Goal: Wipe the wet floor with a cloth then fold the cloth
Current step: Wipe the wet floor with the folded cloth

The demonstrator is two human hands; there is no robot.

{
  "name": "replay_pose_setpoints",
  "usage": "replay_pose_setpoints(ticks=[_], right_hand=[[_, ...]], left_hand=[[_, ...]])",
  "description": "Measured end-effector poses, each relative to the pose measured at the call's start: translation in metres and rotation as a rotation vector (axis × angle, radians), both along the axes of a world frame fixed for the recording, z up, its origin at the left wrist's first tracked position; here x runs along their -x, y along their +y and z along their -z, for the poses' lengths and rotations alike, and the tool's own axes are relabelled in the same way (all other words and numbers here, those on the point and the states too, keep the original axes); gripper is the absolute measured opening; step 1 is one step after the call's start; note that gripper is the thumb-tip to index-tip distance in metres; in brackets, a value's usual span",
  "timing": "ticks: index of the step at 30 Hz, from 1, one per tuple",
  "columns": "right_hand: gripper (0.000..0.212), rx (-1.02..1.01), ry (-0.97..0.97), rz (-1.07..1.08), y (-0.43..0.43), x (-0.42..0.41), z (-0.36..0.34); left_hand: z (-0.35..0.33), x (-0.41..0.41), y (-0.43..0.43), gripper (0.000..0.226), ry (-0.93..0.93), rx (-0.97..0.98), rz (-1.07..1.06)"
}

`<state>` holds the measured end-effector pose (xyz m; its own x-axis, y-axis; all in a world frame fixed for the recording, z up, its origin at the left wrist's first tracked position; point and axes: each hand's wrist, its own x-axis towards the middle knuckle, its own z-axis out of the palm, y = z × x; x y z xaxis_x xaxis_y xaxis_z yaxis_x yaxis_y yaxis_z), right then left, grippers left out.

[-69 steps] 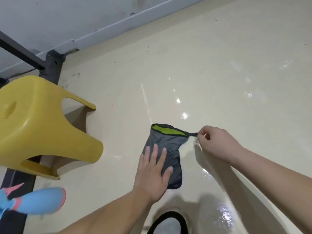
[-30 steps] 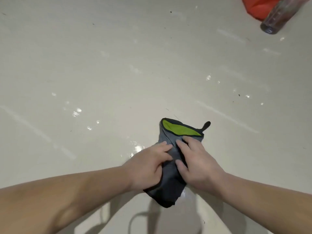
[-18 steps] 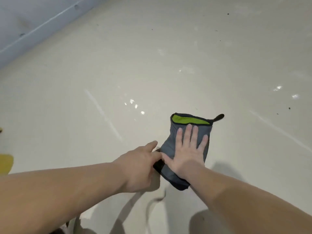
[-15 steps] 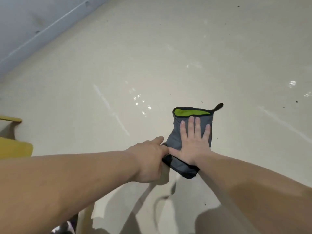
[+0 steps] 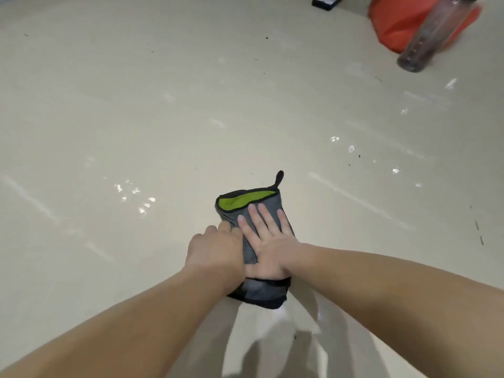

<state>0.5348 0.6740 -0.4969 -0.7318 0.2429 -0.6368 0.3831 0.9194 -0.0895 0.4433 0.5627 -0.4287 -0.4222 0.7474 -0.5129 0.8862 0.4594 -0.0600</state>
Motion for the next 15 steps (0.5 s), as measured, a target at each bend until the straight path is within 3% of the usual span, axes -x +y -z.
replay_pose_setpoints(ticks=[5,11,15], right_hand=[[0.112,-0.008,-0.069,0.155,0.001,-0.065,-0.006],[0.109,-0.002,-0.08,0.35,-0.001,-0.138,-0.012],[0.104,0.041,-0.098,0.399,0.013,-0.178,-0.015]], left_hand=[[0.007,-0.001,-0.017,0.028,-0.102,-0.159,0.157],[-0.004,-0.05,0.013,0.038,-0.213,-0.314,0.377],[-0.009,-0.101,0.024,0.044,-0.361,-0.302,0.416]])
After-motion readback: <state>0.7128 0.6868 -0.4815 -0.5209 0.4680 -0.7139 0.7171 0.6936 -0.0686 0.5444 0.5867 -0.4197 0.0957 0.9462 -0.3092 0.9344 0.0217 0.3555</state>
